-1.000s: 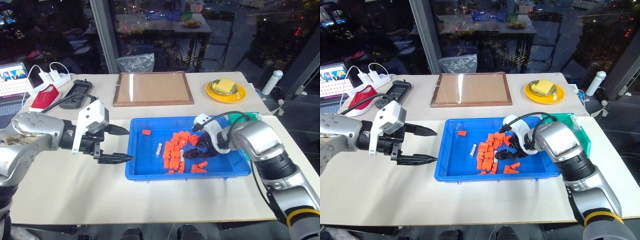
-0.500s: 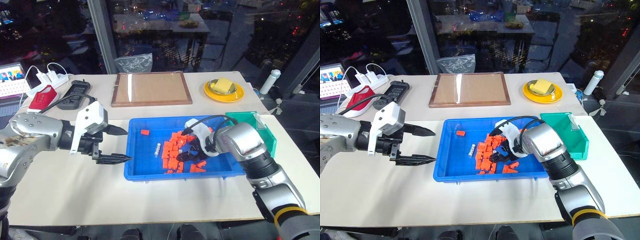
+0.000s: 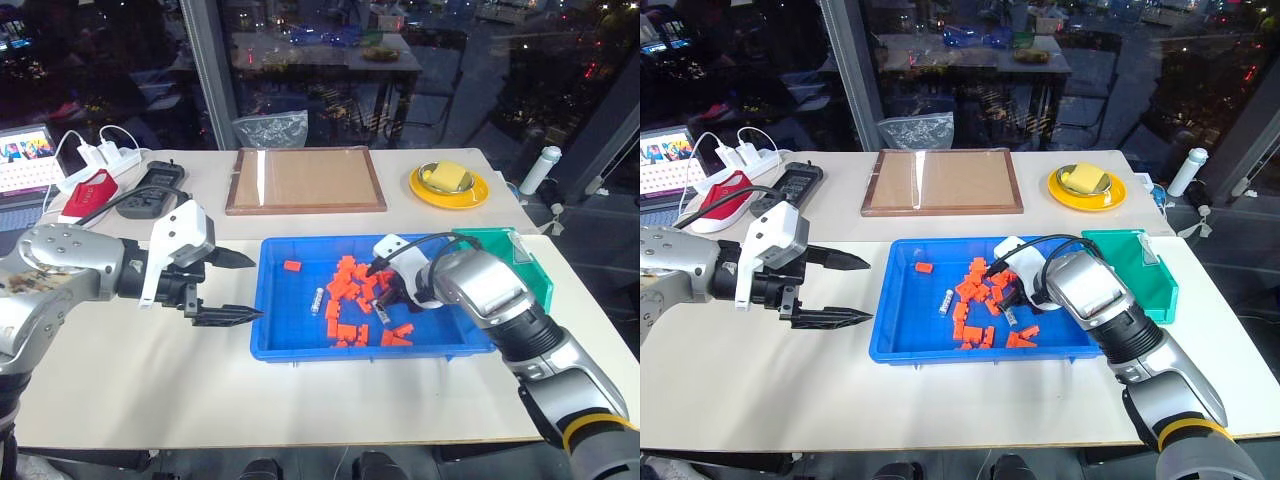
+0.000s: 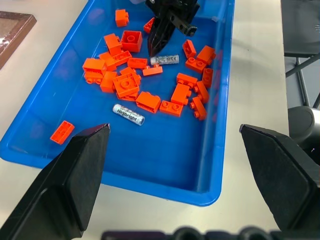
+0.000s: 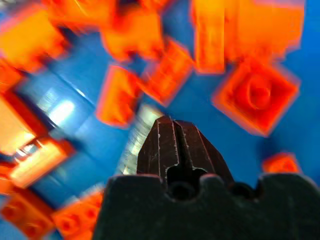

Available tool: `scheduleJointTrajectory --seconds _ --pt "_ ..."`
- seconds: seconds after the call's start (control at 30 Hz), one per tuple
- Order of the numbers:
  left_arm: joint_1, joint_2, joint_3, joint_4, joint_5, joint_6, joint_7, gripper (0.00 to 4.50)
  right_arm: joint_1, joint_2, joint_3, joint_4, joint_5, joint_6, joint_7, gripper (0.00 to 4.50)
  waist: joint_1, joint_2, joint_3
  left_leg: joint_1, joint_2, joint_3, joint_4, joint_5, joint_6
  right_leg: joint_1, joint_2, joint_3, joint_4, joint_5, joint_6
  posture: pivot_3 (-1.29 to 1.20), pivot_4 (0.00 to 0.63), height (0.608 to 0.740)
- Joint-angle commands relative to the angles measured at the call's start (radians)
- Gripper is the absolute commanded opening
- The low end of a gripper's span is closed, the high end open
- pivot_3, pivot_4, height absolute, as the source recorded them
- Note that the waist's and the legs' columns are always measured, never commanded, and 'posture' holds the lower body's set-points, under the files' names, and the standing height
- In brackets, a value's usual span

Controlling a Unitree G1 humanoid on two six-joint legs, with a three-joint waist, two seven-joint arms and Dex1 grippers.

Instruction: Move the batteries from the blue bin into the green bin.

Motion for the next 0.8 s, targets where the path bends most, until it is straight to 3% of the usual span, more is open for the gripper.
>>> scheduleJointTrajectory --seconds 0.03,0.27,0.43,0.6,0.8 --pt "-0.012 0.008 0.03 -0.011 0.003 -0.016 -0.002 4.5 -0.008 0.0 -0.022 -0.008 0.014 0.008 0.01 0.06 -0.004 0.0 0.0 0.0 0.001 0.0 0.0 0.0 0.0 0.0 0.0 0.0 0.0 0.0 0.0 0.0 0.15 0.74" --pt "-0.015 0.004 0.022 -0.009 0.006 -0.02 -0.004 4.5 -0.037 -0.064 -0.027 -0.059 0.018 -0.052 0.067 0.06 -0.002 0.0 0.0 -0.001 0.001 0.0 0.0 0.0 0.0 -0.001 0.001 0.0 0.0 0.0 0.0 0.0 0.15 0.74" --pt "-0.015 0.004 0.019 -0.005 0.009 -0.024 -0.008 4.5 -0.051 -0.081 -0.031 -0.107 0.019 -0.085 0.084 1.44 -0.001 0.0 0.0 -0.001 0.001 0.0 -0.001 0.0 0.0 -0.001 0.001 0.0 -0.001 0.0 0.0 0.0 0.15 0.74" --pt "-0.014 0.007 0.017 -0.004 0.011 -0.029 -0.009 4.5 -0.074 0.002 -0.107 -0.097 0.041 0.015 0.041 3.09 -0.005 0.0 0.0 0.0 0.001 0.0 -0.001 0.0 0.0 -0.001 0.001 0.0 0.0 0.0 0.0 0.0 0.15 0.74" --pt "-0.012 0.009 0.018 -0.005 0.012 -0.028 -0.006 4.5 -0.03 0.044 -0.1 -0.082 0.061 0.077 0.021 3.09 0.003 0.0 0.0 -0.001 0.001 0.0 -0.001 0.0 0.0 -0.001 0.0 0.0 0.0 0.0 0.0 0.0 0.15 0.74"
